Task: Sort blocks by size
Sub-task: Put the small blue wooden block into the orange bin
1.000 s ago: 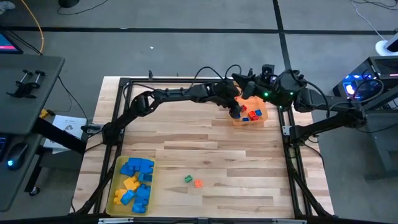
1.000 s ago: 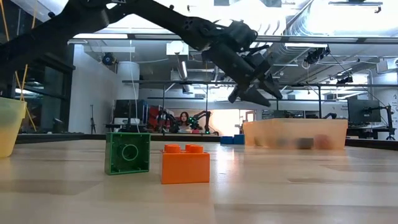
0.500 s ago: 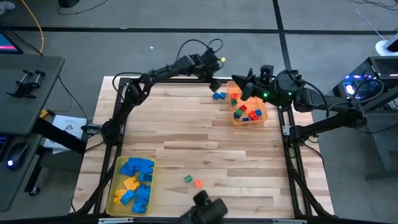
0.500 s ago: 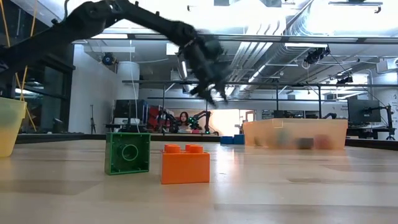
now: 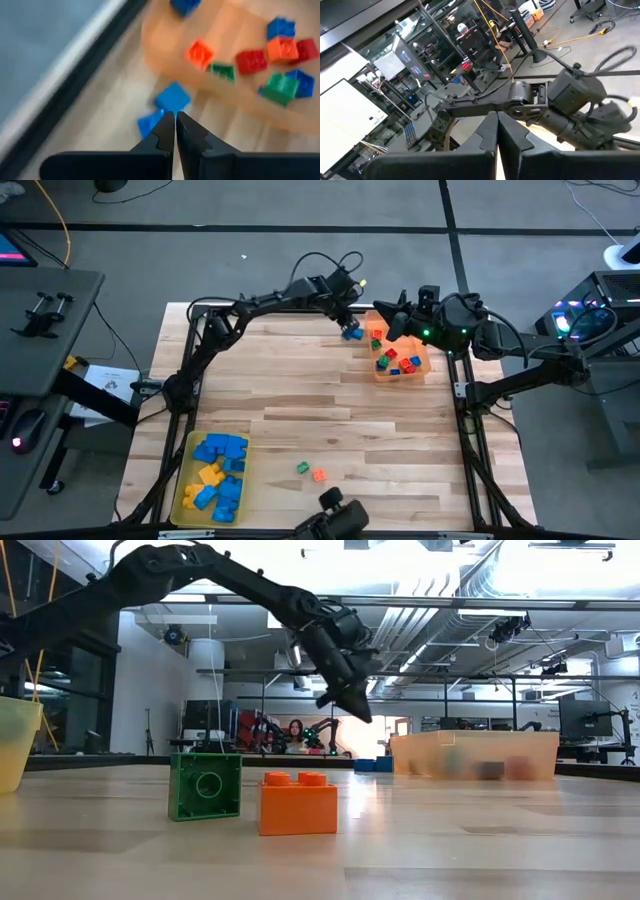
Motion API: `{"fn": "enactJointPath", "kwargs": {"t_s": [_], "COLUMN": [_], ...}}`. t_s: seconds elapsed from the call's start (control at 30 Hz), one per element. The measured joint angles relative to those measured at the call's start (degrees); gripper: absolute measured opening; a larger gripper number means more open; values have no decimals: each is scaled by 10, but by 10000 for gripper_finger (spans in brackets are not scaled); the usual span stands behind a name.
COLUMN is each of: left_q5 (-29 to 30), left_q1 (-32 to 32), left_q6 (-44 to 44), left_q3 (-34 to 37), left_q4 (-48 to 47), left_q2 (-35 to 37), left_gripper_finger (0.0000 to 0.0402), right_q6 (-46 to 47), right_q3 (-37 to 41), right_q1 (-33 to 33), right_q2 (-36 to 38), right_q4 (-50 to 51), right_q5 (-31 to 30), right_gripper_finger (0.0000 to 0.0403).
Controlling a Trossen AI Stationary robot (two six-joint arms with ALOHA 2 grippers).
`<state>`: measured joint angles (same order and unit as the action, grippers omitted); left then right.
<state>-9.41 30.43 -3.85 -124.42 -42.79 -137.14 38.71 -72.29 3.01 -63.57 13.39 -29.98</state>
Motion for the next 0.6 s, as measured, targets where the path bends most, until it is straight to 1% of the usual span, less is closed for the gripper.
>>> {"fn": "enactJointPath", "kwargs": {"t_s": [0.07, 0.2, 0.27, 0.43, 0.53, 0.6], "left_q5": [3, 1, -4, 6, 9, 12], "left_q1": [-5, -20, -28, -36, -34, -34], "left_q6": [31, 137, 172, 162, 165, 165], "left_q3": [0, 0, 0, 1, 1, 0], "left_q4": [27, 64, 59, 65, 80, 109], "left_q2": [-2, -13, -21, -51, -55, -56], "left_gripper_finger": [3, 1, 0, 0, 0, 0], "right_q6": [10, 28, 33, 38, 39, 39], "right_q3": [0, 0, 0, 0, 0, 0], "right_q1": [0, 0, 0, -1, -1, -1], "right_q2": [0, 0, 0, 0, 0, 0], "right_q4": [2, 7, 8, 10, 12, 17], "right_q5": [0, 0, 0, 0, 0, 0], "right_gripper_finger": [0, 0, 0, 0, 0, 0]}}
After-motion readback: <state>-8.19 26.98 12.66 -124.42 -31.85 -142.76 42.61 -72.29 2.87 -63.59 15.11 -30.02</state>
